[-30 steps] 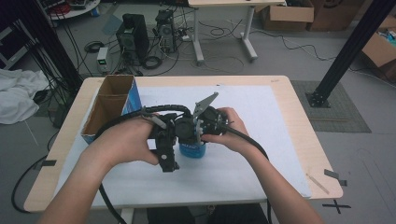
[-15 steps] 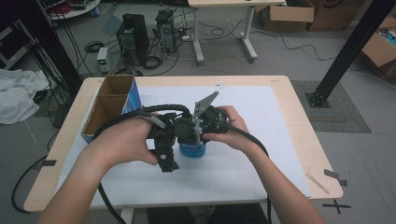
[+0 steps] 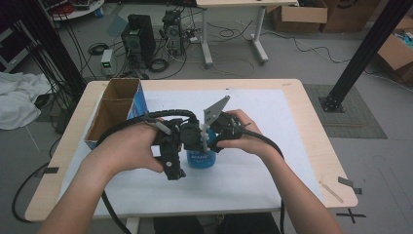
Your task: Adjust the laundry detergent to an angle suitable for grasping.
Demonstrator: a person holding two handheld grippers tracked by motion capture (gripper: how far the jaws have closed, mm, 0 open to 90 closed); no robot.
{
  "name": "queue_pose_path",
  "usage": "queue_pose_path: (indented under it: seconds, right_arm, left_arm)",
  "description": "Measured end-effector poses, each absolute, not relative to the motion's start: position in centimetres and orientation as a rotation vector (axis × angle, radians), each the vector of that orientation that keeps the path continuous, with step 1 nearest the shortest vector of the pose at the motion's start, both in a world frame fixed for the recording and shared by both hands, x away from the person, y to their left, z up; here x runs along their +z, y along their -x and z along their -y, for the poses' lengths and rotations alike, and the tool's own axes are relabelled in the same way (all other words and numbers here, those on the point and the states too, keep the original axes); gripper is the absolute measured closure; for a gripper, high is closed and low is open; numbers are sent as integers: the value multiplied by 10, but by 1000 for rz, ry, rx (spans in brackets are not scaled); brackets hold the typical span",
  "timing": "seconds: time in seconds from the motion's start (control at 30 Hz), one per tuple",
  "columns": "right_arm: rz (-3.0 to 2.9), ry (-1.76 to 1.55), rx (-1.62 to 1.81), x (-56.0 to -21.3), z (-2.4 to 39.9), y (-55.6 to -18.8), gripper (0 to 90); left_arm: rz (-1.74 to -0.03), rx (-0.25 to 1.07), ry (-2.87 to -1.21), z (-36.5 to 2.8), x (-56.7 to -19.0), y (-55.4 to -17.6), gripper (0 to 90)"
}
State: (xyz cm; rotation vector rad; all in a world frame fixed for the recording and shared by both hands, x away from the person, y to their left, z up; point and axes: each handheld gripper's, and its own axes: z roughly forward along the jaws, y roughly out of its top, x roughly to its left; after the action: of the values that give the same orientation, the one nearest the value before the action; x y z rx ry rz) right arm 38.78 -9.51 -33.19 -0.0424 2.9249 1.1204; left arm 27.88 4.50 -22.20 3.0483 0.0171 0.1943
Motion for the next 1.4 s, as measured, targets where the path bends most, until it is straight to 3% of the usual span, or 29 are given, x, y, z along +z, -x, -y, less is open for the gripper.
queue_pose_path:
  seconds: [0.37,0.6,0.77,1.13,1.4]
  right_arm:
    - [-2943,40,1130,-339,98,-391,420]
    - [-2963,-26,1111,-340,99,-391,255]
    - [-2956,-53,1125,-330,105,-388,207]
    - [-2943,-171,1041,-310,144,-383,197]
    - [-2853,-542,911,-295,188,-385,231]
  left_arm:
    - [-15,198,-3049,-42,-223,-279,129]
    - [-10,197,-3055,-40,-222,-278,130]
    - [-16,204,-3054,-41,-220,-277,130]
    - [-10,206,-3049,-40,-219,-276,132]
    - [-5,209,-3054,-36,-219,-277,132]
